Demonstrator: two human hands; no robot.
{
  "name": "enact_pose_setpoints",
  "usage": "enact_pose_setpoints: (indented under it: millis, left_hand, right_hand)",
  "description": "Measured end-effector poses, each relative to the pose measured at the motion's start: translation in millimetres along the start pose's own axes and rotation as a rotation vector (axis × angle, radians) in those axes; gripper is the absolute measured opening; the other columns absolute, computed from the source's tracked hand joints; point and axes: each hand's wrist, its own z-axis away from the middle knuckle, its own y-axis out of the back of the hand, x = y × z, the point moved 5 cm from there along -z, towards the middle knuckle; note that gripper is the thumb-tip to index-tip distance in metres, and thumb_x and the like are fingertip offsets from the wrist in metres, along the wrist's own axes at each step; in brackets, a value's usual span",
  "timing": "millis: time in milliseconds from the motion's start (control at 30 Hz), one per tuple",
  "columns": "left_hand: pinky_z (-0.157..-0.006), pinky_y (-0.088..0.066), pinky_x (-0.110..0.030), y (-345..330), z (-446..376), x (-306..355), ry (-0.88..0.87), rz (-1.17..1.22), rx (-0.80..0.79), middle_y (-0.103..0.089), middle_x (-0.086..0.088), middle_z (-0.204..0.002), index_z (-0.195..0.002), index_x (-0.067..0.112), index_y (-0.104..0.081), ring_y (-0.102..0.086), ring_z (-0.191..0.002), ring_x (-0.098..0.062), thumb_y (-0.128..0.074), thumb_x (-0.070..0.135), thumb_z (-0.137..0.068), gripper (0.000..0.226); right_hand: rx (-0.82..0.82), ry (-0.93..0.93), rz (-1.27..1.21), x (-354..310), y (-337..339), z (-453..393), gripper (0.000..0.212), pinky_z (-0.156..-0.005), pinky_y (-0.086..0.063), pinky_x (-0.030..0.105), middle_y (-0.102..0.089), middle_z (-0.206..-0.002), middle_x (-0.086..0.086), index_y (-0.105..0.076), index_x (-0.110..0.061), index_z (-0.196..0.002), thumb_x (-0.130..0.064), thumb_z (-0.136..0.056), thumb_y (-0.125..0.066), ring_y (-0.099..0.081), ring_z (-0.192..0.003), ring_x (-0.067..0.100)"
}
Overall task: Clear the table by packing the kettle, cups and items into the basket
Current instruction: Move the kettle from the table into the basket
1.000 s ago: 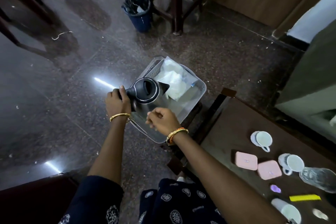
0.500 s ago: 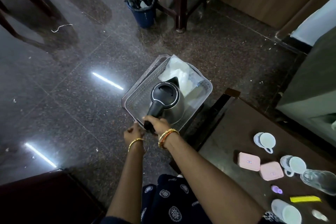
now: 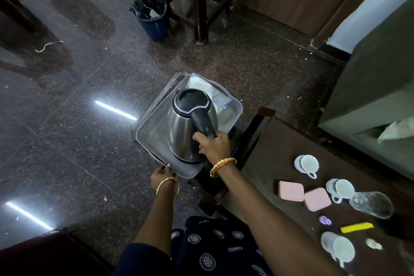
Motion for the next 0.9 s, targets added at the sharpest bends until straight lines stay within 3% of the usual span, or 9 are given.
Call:
enact_pose_setpoints:
  millis: [167, 267, 367, 500, 733, 833, 900]
  left_hand:
    - [-0.1, -0.039, -0.045, 1, 32, 23, -0.163, -0.289, 0.311, -0.053, -0.031, -0.125, -0.117, -0.006, -0.053, -0.051, -0.118, -0.041, -0.06, 0.018, -0.086, 0.04]
    - [-0.094, -0.04, -0.044, -21, 68, 40, -0.443, -0.293, 0.362, -0.052, -0.028, -0.12, -0.112, -0.002, -0.054, -0.051, -0.112, -0.041, -0.052, 0.015, -0.084, 0.032]
    - [-0.089, -0.043, -0.038, -61, 101, 36, -0.656, -0.299, 0.184, -0.062, -0.023, -0.108, -0.104, 0.0, -0.059, -0.058, -0.101, -0.035, -0.046, 0.015, -0.087, 0.026]
    - [-0.084, -0.045, -0.041, -117, 149, 2, -0.74, -0.387, -0.028, -0.065, -0.027, -0.102, -0.098, -0.001, -0.059, -0.06, -0.096, -0.038, -0.045, 0.018, -0.091, 0.024]
    - [-0.088, -0.047, -0.04, -198, 239, -111, -0.629, -0.813, -0.463, -0.066, -0.026, -0.112, -0.105, 0.002, -0.064, -0.06, -0.106, -0.041, -0.05, 0.012, -0.089, 0.023]
    - [-0.08, -0.053, -0.047, -231, 286, -169, -0.558, -0.895, -0.731, -0.068, -0.024, -0.098, -0.101, 0.006, -0.064, -0.064, -0.093, -0.038, -0.046, 0.001, -0.084, 0.025]
    - [-0.072, -0.053, -0.043, -246, 312, -203, -0.496, -0.969, -0.861, -0.068, -0.022, -0.097, -0.107, 0.013, -0.062, -0.063, -0.083, -0.032, -0.041, -0.001, -0.082, 0.036]
  right_hand:
    - [-0.045, 0.034, -0.115, -22, 62, 19, 0.04, -0.037, -0.034, 0.02, -0.035, -0.027, -0.008, -0.043, -0.014, -0.038, -0.027, -0.065, -0.07, -0.031, -0.027, 0.01]
    - [-0.052, 0.035, -0.135, -22, 98, 38, 0.042, -0.036, -0.031, 0.018, -0.035, -0.028, -0.008, -0.042, -0.011, -0.042, -0.029, -0.069, -0.07, -0.031, -0.026, 0.01]
    - [0.006, 0.013, -0.113, -14, 139, 56, 0.044, -0.037, -0.031, 0.018, -0.036, -0.028, -0.006, -0.043, -0.013, -0.041, -0.035, -0.068, -0.07, -0.032, -0.026, 0.011]
    - [0.143, -0.04, -0.12, 10, 213, 88, 0.044, -0.037, -0.03, 0.017, -0.038, -0.029, -0.006, -0.045, -0.017, -0.039, -0.042, -0.064, -0.071, -0.032, -0.027, 0.011]
    - [0.374, -0.131, -0.057, 55, 349, 160, 0.041, -0.034, -0.029, 0.017, -0.041, -0.031, -0.007, -0.047, -0.021, -0.042, -0.039, -0.067, -0.074, -0.035, -0.027, 0.01]
    - [0.479, -0.172, -0.015, 74, 403, 189, 0.044, -0.032, -0.029, 0.017, -0.043, -0.032, -0.006, -0.049, -0.019, -0.038, -0.04, -0.066, -0.075, -0.035, -0.026, 0.01]
    - [0.541, -0.209, 0.032, 85, 436, 205, 0.045, -0.031, -0.031, 0.017, -0.045, -0.031, -0.006, -0.051, -0.019, -0.036, -0.041, -0.066, -0.075, -0.037, -0.026, 0.011]
